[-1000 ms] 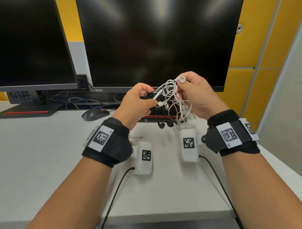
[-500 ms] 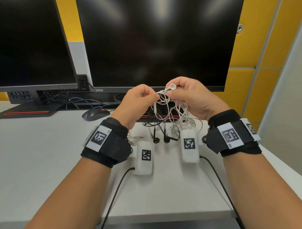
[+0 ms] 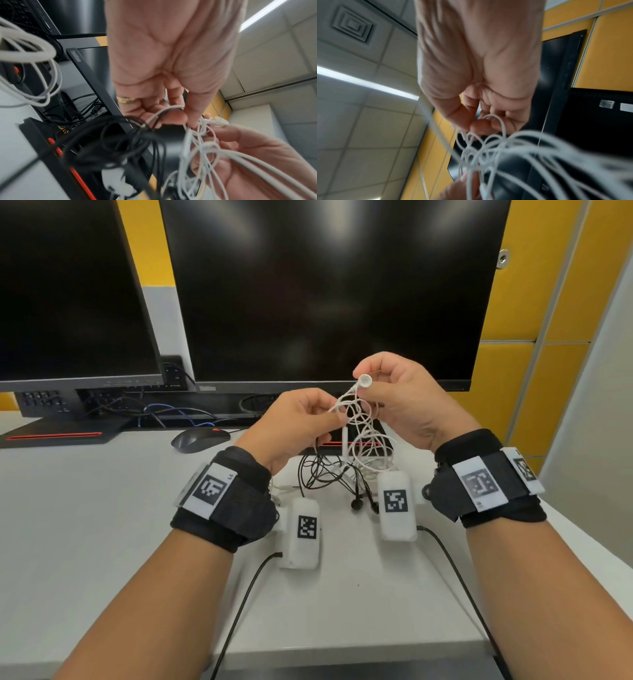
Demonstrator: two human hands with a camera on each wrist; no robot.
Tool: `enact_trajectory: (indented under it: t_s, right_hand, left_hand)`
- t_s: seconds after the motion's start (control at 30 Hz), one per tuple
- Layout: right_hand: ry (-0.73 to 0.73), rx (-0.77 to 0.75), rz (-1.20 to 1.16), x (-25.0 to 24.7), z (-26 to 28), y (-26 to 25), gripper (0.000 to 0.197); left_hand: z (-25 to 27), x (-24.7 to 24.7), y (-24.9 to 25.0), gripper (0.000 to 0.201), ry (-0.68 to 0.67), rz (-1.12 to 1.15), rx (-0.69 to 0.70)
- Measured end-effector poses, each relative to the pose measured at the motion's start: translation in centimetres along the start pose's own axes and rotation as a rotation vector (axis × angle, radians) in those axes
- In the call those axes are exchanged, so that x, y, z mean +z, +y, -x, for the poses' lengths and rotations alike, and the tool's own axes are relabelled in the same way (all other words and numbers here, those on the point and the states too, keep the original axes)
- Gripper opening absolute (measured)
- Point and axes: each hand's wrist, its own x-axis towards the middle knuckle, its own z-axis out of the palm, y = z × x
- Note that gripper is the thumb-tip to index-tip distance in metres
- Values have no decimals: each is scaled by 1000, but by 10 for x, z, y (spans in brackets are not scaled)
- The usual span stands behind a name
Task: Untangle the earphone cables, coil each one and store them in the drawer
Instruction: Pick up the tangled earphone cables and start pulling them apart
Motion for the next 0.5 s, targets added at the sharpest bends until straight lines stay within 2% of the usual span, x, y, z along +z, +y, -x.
enact_trajectory:
  t_s: [0.13,0.23,0.33,0.4,0.5]
  right_hand:
    - [17,66,-61,-1,-1,-4,25]
    - [23,76,53,-2,-2,-1,21]
    - [-7,85,264,-4,1,2,12]
    - [40,115,350,-4,0,3,18]
    - [181,200,201,-5,-5,1,24]
  left_hand:
    - [-4,-5,-2,7,170,82,26]
    - [-6,-6,-1,12,239,154,54]
    - [-6,-6,1,15,209,219,43]
    - [-6,-5,2,16,154,227,25]
    - [-5,-5,1,12,88,133,27]
